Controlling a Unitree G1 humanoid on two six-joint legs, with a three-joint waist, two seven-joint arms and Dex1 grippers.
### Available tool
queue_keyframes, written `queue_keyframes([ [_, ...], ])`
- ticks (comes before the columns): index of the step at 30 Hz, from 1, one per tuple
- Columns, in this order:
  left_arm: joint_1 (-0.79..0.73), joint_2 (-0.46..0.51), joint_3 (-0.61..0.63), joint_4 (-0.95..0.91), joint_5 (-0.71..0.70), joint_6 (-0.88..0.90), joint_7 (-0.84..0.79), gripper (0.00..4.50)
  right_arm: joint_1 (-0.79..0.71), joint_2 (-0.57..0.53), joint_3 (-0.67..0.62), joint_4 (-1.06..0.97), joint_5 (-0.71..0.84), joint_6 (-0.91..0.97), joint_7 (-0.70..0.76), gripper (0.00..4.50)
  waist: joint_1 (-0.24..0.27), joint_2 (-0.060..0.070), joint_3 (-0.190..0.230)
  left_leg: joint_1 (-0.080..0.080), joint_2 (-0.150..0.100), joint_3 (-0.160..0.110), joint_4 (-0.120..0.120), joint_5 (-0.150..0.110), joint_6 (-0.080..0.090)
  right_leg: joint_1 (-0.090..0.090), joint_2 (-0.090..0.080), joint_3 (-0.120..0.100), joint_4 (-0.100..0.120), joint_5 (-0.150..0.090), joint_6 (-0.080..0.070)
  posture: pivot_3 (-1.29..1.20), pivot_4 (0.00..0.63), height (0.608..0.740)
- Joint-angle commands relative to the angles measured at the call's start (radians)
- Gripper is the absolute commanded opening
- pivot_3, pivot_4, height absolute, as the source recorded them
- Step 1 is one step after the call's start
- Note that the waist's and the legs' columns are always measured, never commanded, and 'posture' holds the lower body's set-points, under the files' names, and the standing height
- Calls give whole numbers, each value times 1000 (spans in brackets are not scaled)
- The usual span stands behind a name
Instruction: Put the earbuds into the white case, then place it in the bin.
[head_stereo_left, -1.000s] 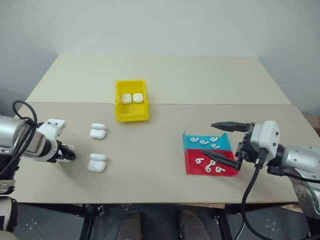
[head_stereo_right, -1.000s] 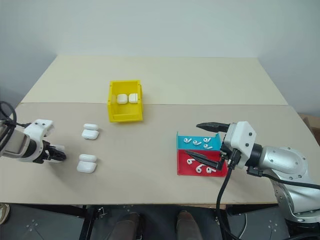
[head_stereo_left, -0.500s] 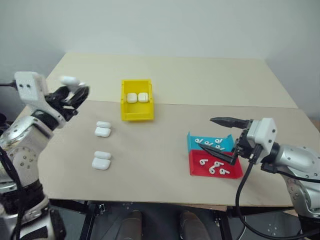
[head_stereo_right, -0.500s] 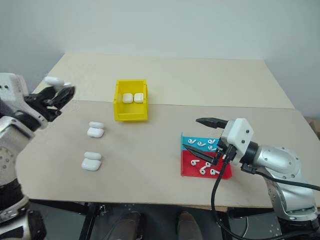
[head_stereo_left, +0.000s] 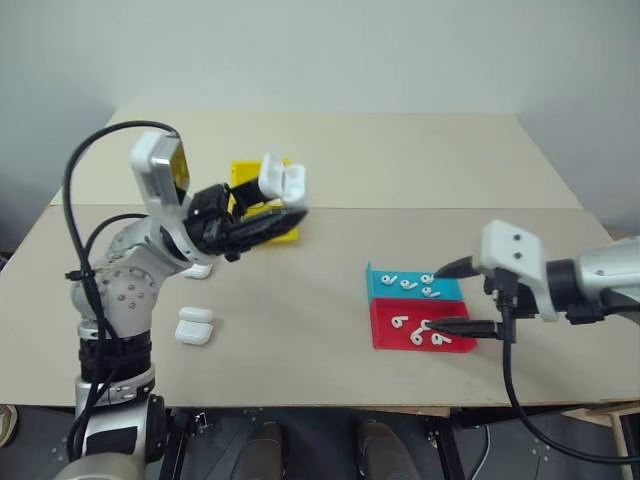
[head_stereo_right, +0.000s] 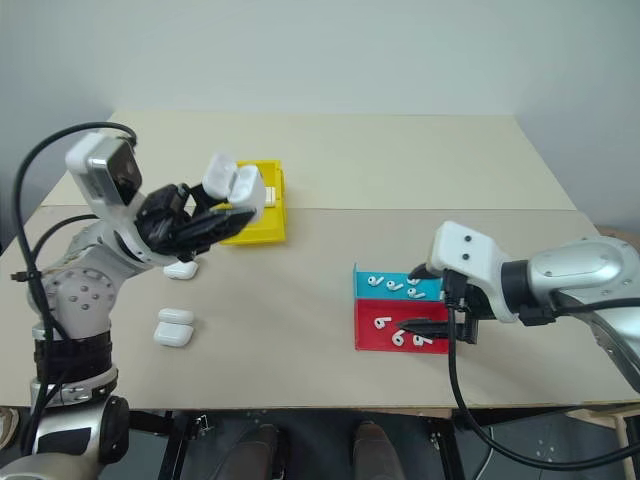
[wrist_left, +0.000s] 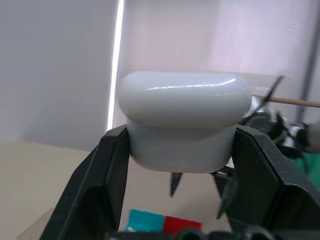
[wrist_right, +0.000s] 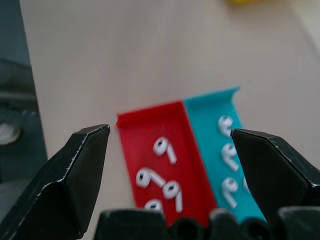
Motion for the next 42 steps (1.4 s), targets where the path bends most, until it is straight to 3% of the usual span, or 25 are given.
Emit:
queue_keyframes([
  [1, -25, -32, -66, 18, 48, -90, -76, 2777, -61, -45, 68, -41, -41, 83, 4, 4327, 4, 0, 0, 0, 0, 0, 0, 0, 0, 0, 0, 0, 0, 0, 0, 0, 150, 740],
  [3, -20, -57, -95, 3, 63, -114, -74, 2777, -57, -61, 93, -70, -67, 100, -3, 3909, 7, 0, 0, -1, 0, 0, 0, 0, 0, 0, 0, 0, -1, 0, 0, 0, 150, 740],
  [7, 17, -80, -141, -35, 102, -151, -62, 2777, -87, -47, 137, -94, -74, 209, -45, 2516, 8, 0, 0, -3, 0, -1, 2, -1, 2, -1, 0, 0, -2, 0, 1, 0, 150, 740],
  [13, 58, -110, -158, -79, 98, -157, -8, 2777, -120, -33, 285, -131, -175, 277, -104, 2516, 8, 0, 0, -2, 1, -4, 3, -1, 2, -1, 0, 0, 0, 0, 1, 0, 150, 740],
  [24, 101, -103, -165, -142, 93, -151, 40, 2777, -110, -3, 422, -127, -305, 283, -132, 2516, 8, 0, 0, -2, 1, -6, 4, -2, 3, -1, 0, 0, 0, -1, 1, 0, 150, 740],
  [42, 136, -74, -157, -198, 60, -138, 90, 2777, -130, 69, 470, -4, -427, 203, -60, 2516, 8, 0, 0, -2, 1, -6, 4, -2, 3, -1, 0, 0, 0, -1, 1, 0, 150, 740],
])
